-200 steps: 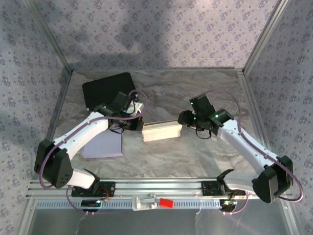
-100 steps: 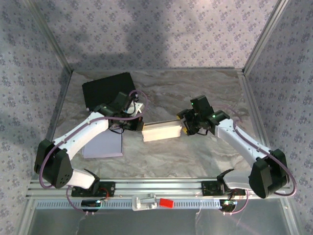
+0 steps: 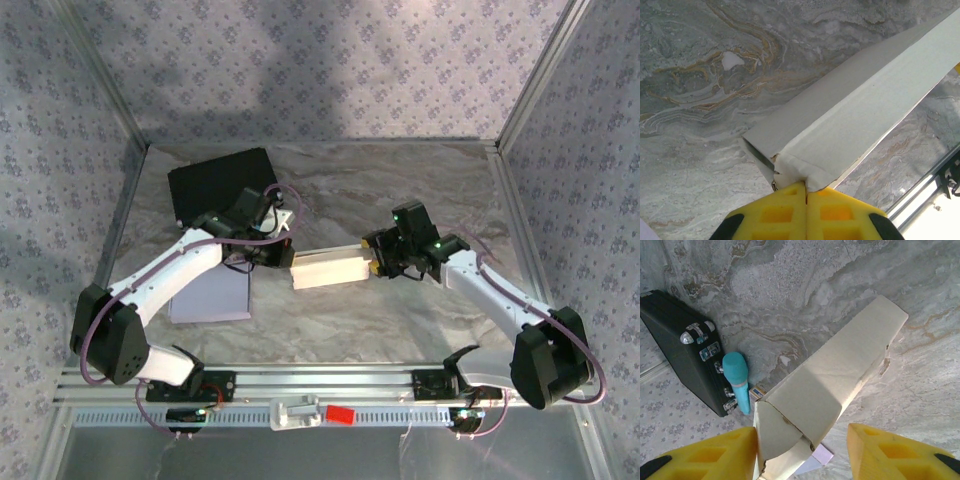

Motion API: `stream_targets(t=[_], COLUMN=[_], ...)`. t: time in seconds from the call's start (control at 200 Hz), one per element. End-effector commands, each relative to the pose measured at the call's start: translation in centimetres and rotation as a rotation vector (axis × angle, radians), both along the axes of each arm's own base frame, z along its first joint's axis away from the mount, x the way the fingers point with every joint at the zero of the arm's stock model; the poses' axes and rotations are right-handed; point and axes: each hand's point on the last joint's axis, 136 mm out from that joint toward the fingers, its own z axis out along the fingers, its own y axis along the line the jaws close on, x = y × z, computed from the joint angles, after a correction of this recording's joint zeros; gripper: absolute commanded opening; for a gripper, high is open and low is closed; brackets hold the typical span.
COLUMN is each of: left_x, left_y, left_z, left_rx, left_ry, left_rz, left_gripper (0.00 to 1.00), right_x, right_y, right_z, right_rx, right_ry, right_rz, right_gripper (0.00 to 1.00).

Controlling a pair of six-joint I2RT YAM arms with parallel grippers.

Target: Fold the paper box

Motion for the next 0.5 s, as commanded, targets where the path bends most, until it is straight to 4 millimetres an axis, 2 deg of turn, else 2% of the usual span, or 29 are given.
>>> stream_targets(t=[0.0,0.24,0.38,0.495], left_x=[-2.0,-1.0,0.9,1.4], left_y=[1.6,2.2,3.1,1.8], left_z=[-0.4,3.3,4.1,4.5], left_rx=[0.054,-0.121,-0.243,-0.243], left_ry=[0.095,0.084,0.147,0.207], left_rz=[0.051,0.230,0.443,0.464], left_gripper=[0.20,0.47,0.48,0.46], right_x=[-1.5,-1.6,-1.7,-1.8], right_y=[-1.6,-1.5,-1.5,-1.5], right_z=[-2.7,-2.9,-2.9,-3.0], right_rx=[-0.074,-0.083,-0.085,-0.088], right_ry=[0.095,0.105,0.104,0.108], right_rz=[-0.029,-0.015,-0.008,-0.009], right_gripper=[0.51,0.49,0.49,0.48])
